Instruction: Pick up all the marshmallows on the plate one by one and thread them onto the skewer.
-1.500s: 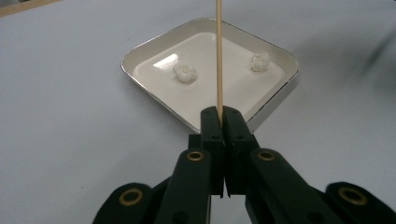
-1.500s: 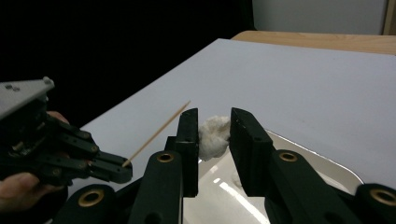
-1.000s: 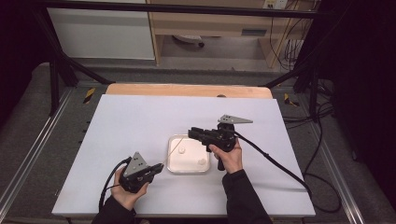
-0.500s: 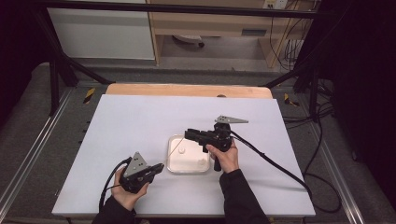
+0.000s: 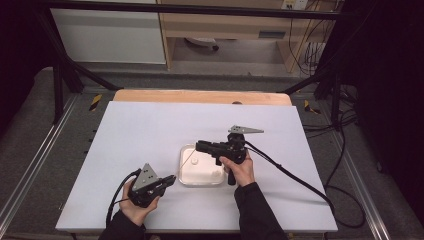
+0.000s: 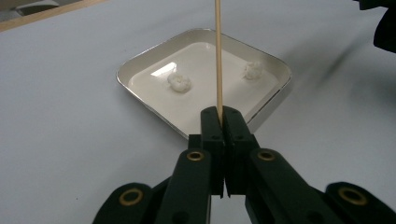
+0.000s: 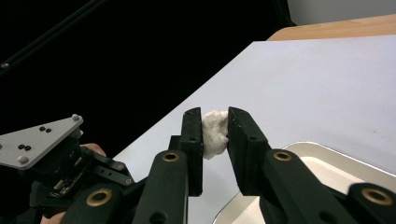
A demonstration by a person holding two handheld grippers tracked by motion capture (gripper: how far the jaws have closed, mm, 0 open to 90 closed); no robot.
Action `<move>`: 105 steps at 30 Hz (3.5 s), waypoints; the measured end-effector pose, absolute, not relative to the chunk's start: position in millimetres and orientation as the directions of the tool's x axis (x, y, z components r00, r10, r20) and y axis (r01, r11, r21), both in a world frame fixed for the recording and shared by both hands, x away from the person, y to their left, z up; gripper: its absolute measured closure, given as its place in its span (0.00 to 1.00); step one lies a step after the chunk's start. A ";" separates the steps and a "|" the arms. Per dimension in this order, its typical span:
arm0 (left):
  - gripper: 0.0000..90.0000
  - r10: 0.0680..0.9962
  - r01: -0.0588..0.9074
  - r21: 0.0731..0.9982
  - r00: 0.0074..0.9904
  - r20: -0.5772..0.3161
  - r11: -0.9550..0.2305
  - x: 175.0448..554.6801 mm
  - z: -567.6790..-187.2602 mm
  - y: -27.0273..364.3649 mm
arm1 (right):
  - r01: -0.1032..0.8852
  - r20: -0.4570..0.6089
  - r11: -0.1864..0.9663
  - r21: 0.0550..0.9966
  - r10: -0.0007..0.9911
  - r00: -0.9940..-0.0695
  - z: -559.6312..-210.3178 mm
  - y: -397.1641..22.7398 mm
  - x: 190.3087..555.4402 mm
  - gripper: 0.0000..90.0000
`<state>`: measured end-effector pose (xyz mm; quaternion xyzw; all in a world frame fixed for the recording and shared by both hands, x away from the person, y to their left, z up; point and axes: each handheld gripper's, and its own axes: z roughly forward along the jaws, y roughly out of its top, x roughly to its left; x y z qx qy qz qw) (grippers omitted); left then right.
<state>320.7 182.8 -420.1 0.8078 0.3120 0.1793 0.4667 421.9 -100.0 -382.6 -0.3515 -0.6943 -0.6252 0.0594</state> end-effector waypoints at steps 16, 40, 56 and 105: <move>0.99 0.675 0.323 0.872 0.738 0.011 -0.368 319.3 -421.0 181.4 | 0.569 0.536 -0.036 0.821 0.390 -0.749 -384.1 -97.9 418.4 0.90; 0.99 0.684 0.312 0.873 0.729 0.032 -0.374 320.1 -428.1 169.7 | 0.566 0.559 -0.103 0.818 0.373 -0.740 -393.0 -87.6 404.4 0.90; 0.99 0.702 0.325 0.879 0.712 0.016 -0.350 320.5 -425.3 168.5 | 0.557 0.544 -0.093 0.825 0.395 -0.740 -391.8 -87.3 397.9 0.90; 0.99 0.703 0.318 0.895 0.711 -0.007 -0.312 330.3 -421.6 161.6 | 0.519 0.453 0.025 0.854 0.455 -0.767 -399.8 -80.8 384.7 0.45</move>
